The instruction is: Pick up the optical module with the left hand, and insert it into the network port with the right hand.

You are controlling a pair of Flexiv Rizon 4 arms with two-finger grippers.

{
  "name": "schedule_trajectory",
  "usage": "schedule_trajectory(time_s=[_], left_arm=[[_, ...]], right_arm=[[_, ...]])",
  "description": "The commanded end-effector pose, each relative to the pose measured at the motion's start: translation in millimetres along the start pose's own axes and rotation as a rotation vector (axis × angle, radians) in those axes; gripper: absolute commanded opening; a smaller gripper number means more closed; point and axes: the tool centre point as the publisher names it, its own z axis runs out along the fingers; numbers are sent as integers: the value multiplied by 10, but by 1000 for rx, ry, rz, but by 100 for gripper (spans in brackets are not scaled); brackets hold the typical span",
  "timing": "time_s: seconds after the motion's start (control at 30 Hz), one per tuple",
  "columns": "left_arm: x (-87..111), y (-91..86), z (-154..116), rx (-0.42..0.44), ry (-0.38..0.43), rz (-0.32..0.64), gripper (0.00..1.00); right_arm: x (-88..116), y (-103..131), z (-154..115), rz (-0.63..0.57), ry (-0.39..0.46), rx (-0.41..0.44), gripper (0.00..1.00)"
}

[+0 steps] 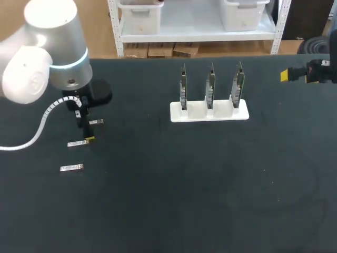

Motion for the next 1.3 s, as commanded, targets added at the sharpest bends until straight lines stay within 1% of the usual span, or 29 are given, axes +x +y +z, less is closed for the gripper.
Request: schedule_trajectory(time_s=[0.03,0.07,0.1,0.13,0.17,0.2,0.23,0.27,0.63,0.7,0.8,0.9,0.93,0.97,1.03,1.13,1.23,1.3], left_arm=[[-6,30,60,7,5,3,100],[-5,29,61,7,4,4,100],[-5,28,61,7,3,3,91],[-4,28,61,7,2,2,61],[-3,27,62,7,1,2,38],[-3,27,62,7,0,1,25],[-2,27,61,6,-1,0,6],[-2,27,56,5,-3,-1,0],[-14,30,43,-3,-11,-1,0],[-20,25,39,-11,-22,0,0],[-32,3,-1,2,-67,-9,0],[-53,-1,-119,18,-151,-32,0],[-72,-7,-190,32,-200,-35,0],[-84,-12,-235,43,-225,-33,0],[-129,-34,-363,96,-315,-31,0],[-196,-67,-579,142,-429,-31,0],[-261,-101,-841,164,-560,-27,0],[-294,-122,-987,158,-616,-24,0]], right_arm=[[4,12,-6,1,-1,4,100],[4,12,-6,1,-1,4,100],[4,12,-6,1,-1,4,100],[4,12,-6,1,-1,4,100],[4,12,-6,1,-1,4,100],[4,12,-6,1,-1,4,100],[4,12,-6,1,-1,4,100],[4,12,-6,1,-1,4,100],[4,12,-6,1,-1,4,100],[4,12,-6,1,-1,4,100],[4,12,-6,1,-1,4,100],[4,12,-6,1,-1,4,100],[4,12,-6,1,-1,4,100],[4,12,-6,1,-1,4,100],[4,12,-6,1,-1,4,100],[4,12,-6,1,-1,4,100],[4,12,-6,1,-1,4,100],[4,12,-6,1,-1,4,100]])
